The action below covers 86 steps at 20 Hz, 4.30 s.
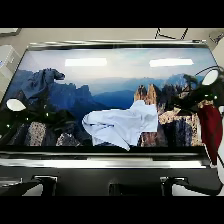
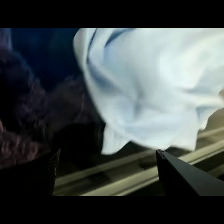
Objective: Fold the clothes and pants, and hang the long-sleeved shirts on hangers.
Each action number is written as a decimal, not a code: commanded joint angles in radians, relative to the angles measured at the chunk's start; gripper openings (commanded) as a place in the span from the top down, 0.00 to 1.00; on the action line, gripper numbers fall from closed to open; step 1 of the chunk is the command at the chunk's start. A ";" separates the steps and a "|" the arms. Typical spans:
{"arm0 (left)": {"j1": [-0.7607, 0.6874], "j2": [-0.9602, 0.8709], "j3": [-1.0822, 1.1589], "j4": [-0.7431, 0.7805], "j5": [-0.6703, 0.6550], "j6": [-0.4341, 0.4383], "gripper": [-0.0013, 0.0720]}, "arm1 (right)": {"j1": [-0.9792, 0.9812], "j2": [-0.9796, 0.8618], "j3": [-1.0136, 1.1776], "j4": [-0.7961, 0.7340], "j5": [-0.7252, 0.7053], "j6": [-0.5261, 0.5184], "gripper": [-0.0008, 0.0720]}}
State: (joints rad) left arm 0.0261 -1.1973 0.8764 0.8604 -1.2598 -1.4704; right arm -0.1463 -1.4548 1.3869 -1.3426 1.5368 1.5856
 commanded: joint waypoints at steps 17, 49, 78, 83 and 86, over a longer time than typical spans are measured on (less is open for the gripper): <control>-0.271 -0.091 -0.256 -0.322 0.561 0.137 0.95 | 0.001 -0.228 -0.105 0.097 -0.076 -0.018 0.03; -0.105 0.346 0.959 0.325 0.500 0.080 0.95 | -0.014 0.447 0.575 -0.071 0.020 -0.047 0.94; -0.109 -0.137 -0.264 -0.129 0.094 0.069 0.27 | -0.011 0.308 -0.527 0.023 -0.433 -0.004 0.94; -0.201 -0.143 -0.328 -0.351 0.316 0.136 0.40 | -0.011 0.308 -0.527 0.030 -0.436 -0.003 0.94; -0.265 -0.143 -0.326 -0.372 0.430 0.073 0.59 | -0.011 0.308 -0.523 0.084 -0.437 -0.004 0.94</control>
State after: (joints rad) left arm -0.1867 -1.3426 0.5705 0.5552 -0.9764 -1.3685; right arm -0.1585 -1.1465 0.8608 -1.3006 1.1023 1.5818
